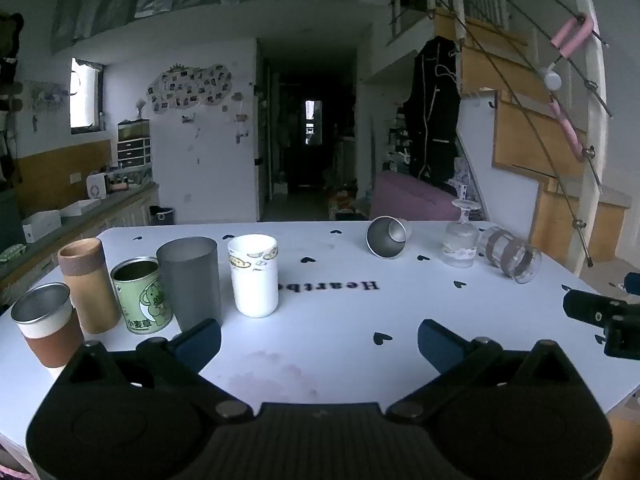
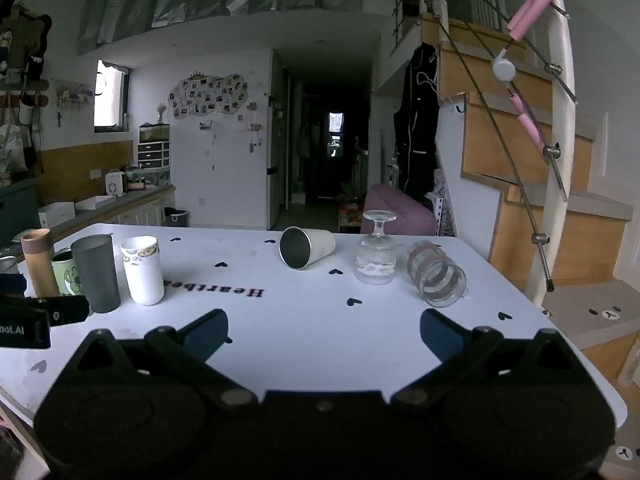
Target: Flip cup upright
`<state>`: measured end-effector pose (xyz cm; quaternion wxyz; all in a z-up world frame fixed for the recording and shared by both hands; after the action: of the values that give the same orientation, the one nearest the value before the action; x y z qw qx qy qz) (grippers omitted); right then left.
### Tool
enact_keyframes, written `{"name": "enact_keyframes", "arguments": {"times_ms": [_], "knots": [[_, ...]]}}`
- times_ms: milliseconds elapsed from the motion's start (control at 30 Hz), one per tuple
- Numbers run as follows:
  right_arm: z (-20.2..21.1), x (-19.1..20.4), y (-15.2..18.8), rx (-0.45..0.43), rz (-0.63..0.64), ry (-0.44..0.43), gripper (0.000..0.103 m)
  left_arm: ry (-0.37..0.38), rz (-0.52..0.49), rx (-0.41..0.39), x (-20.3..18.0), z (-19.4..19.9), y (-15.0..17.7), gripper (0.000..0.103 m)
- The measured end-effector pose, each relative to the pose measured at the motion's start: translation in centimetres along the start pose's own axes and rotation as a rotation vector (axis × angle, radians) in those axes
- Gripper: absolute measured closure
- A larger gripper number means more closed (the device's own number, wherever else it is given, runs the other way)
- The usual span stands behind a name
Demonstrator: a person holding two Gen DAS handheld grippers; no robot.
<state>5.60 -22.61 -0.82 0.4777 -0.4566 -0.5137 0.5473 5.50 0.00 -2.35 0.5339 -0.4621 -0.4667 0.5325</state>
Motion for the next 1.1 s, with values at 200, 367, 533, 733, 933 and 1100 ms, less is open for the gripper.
{"name": "enact_keyframes", "arguments": {"times_ms": [200,367,533,733,933,1100], "knots": [[0.00,0.00,0.01,0.001,-0.001,0.001,0.000,0.000,0.001,0.002,0.00,0.00,0.02,0.000],[0.00,0.00,0.01,0.002,-0.003,0.000,0.000,0.001,0.001,0.003,0.00,0.00,0.02,0.000],[0.00,-0.01,0.02,0.003,-0.004,0.000,0.000,0.000,0.001,0.004,0.00,-0.01,0.02,0.000],[0.04,-0.03,0.01,0.003,-0.003,0.000,0.000,0.001,0.002,0.004,0.00,0.00,0.02,0.000],[0.05,-0.07,0.04,0.004,-0.005,0.002,0.000,-0.001,0.002,0.004,0.02,0.01,0.02,0.000],[0.04,-0.08,0.05,0.003,-0.005,0.000,0.000,0.000,0.001,0.005,0.00,-0.01,0.02,0.000]]}}
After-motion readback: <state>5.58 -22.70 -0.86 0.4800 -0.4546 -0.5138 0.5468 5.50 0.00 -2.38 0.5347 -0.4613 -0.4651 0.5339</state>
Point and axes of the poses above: each gripper's, at about its wrist camera, not at the fingertips, and z roughly against the way its jaws point, x to its left, y to its underside, the point moved 6 cm from there along -z, roughly the way its jaws point, and after that the axes turned 15 degrees about -x, right-handed, at the moved point
